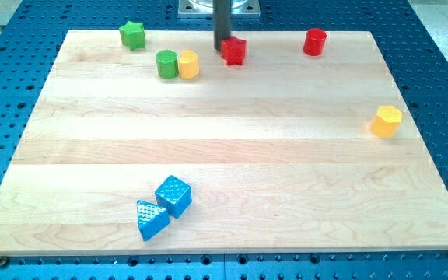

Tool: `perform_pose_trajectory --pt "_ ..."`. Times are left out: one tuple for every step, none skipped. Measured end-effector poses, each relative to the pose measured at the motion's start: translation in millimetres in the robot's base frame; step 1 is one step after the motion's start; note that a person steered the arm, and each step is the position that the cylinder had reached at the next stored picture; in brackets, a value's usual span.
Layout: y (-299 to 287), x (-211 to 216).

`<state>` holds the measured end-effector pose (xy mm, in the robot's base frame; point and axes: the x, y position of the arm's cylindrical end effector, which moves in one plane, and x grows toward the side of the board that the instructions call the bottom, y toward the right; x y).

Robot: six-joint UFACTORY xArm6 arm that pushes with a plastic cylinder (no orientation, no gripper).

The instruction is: Move the red star to the red circle

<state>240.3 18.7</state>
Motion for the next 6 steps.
perform_pose_trajectory --pt "17 2" --pt "-24 4" --pt "-12 44" --pt "21 46" --pt "67 35" --pt "89 23"
